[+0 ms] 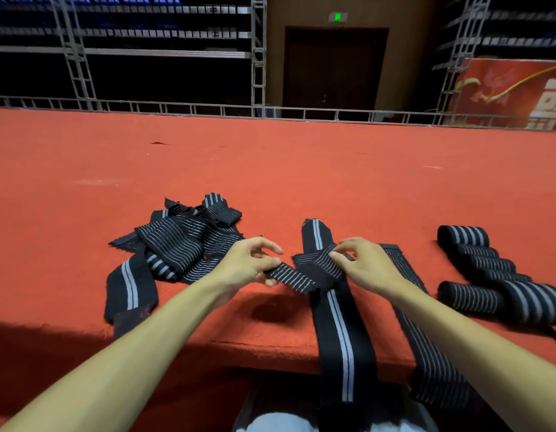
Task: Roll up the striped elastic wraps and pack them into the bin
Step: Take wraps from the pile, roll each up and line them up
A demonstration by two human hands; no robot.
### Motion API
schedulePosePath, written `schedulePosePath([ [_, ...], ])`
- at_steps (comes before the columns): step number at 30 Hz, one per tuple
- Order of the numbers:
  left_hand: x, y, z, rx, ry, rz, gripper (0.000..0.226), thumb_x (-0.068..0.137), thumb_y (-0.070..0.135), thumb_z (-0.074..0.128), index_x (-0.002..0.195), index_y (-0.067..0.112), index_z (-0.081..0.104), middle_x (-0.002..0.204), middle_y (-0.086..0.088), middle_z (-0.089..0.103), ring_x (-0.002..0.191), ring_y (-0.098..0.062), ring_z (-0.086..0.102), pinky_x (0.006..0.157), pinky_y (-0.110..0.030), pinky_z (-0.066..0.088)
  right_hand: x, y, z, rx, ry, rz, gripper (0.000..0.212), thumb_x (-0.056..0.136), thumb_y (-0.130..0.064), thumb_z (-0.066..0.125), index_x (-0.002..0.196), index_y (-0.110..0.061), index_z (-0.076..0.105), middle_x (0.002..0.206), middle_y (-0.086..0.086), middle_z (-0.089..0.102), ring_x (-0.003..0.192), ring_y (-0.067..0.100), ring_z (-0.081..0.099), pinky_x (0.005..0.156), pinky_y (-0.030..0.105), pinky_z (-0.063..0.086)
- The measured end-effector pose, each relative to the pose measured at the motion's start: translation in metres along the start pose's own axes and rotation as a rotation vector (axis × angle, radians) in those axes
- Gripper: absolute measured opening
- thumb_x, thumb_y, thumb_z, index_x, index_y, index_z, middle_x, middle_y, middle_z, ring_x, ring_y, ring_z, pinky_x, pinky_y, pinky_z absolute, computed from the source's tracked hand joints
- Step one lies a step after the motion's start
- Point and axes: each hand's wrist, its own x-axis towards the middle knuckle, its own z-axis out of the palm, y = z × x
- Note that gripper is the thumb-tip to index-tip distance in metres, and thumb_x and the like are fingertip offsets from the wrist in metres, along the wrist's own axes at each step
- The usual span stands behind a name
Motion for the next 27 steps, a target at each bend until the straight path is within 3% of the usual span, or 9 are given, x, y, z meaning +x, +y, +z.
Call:
schedulePosePath([
  [2, 0.002, 0.011, 0.011, -0.120, 0.072, 0.001, 0.007, 0.087, -0.007, 0.060, 0.090, -0.001, 0.062, 0.069, -0.014, 0.058, 0.044, -0.015, 0.057, 0.048, -0.021, 0.053, -0.007, -0.012, -0.009, 0.063, -0.035, -0.111, 0.031, 0.094, -0.043, 0.054, 0.108, -0.020, 0.070, 0.120, -0.004, 0.064, 0.110, 0.011, 0.058, 0.095, 0.027, 0.041],
  [5, 0.005, 0.028, 0.025, -0.305, 0.115, -0.023, 0.007, 0.089, -0.006, 0.058, 0.091, -0.002, 0.063, 0.067, -0.008, 0.061, 0.043, -0.008, 0.058, 0.058, -0.024, 0.059, -0.015, -0.031, -0.022, 0.280, -0.142, -0.295, 0.030, 0.085, -0.042, 0.068, 0.111, -0.028, 0.066, 0.110, -0.011, 0.065, 0.101, 0.001, 0.059, 0.091, 0.023, 0.046],
  [7, 0.007, 0.038, 0.032, -0.383, 0.131, 0.000, 0.008, 0.090, -0.006, 0.057, 0.089, 0.000, 0.063, 0.075, -0.011, 0.061, 0.049, -0.010, 0.062, 0.060, -0.025, 0.059, -0.016, -0.037, -0.029, 0.263, 0.003, -0.453, 0.032, 0.077, -0.038, 0.076, 0.104, -0.023, 0.068, 0.098, -0.009, 0.068, 0.089, 0.002, 0.061, 0.080, 0.021, 0.049],
  [9, 0.006, 0.049, 0.035, -0.447, 0.138, 0.049, 0.009, 0.092, -0.004, 0.053, 0.090, 0.001, 0.061, 0.073, -0.011, 0.061, 0.052, -0.014, 0.064, 0.059, -0.027, 0.059, -0.011, -0.041, -0.037, 0.200, 0.225, -0.592, 0.019, 0.079, -0.027, 0.074, 0.093, -0.015, 0.071, 0.084, -0.008, 0.070, 0.072, 0.001, 0.060, 0.069, 0.022, 0.050],
  [12, 0.005, 0.060, 0.037, -0.503, 0.109, 0.146, 0.022, 0.092, -0.006, 0.040, 0.099, 0.003, 0.059, 0.075, -0.012, 0.063, 0.062, -0.022, 0.065, 0.057, -0.029, 0.056, -0.002, -0.046, -0.056, 0.332, 0.373, -0.501, 0.005, 0.082, -0.014, 0.073, 0.086, -0.011, 0.074, 0.071, -0.014, 0.066, 0.062, -0.008, 0.058, 0.062, 0.012, 0.045],
  [16, 0.005, 0.059, 0.042, 0.013, 0.064, 0.206, 0.044, 0.080, -0.014, 0.051, 0.115, 0.012, 0.055, 0.108, -0.006, 0.058, 0.084, -0.009, 0.058, 0.072, -0.020, 0.047, 0.000, -0.059, -0.085, 0.652, 0.345, -0.283, 0.007, 0.086, -0.007, 0.069, 0.082, -0.013, 0.071, 0.062, -0.006, 0.065, 0.050, 0.002, 0.057, 0.045, 0.023, 0.049],
  [20, -0.005, 0.063, 0.053, 0.273, -0.119, 0.238, 0.029, 0.090, 0.002, 0.057, 0.116, 0.015, 0.057, 0.107, 0.003, 0.066, 0.093, -0.001, 0.062, 0.079, -0.013, 0.048, -0.008, -0.073, -0.117, 0.804, 0.357, -0.267, 0.005, 0.088, -0.005, 0.065, 0.086, -0.007, 0.069, 0.061, -0.001, 0.063, 0.044, 0.000, 0.052, 0.039, 0.018, 0.040],
  [23, -0.012, 0.077, 0.061, 0.266, -0.140, 0.281, 0.020, 0.095, 0.004, 0.051, 0.105, 0.019, 0.061, 0.096, 0.004, 0.067, 0.088, -0.007, 0.062, 0.071, -0.020, 0.048, -0.009, -0.079, -0.142, 0.834, 0.442, -0.269, 0.007, 0.089, -0.005, 0.064, 0.085, -0.010, 0.068, 0.063, 0.001, 0.062, 0.043, -0.001, 0.050, 0.038, 0.017, 0.037],
  [27, -0.024, 0.108, 0.080, 0.040, -0.264, 0.312, 0.020, 0.095, 0.003, 0.053, 0.105, 0.017, 0.062, 0.099, -0.001, 0.066, 0.086, -0.015, 0.059, 0.066, -0.030, 0.046, -0.006, -0.078, -0.172, 0.839, 0.561, -0.278, 0.009, 0.089, -0.009, 0.066, 0.083, -0.015, 0.068, 0.068, -0.004, 0.064, 0.051, -0.005, 0.054, 0.045, 0.012, 0.039],
])
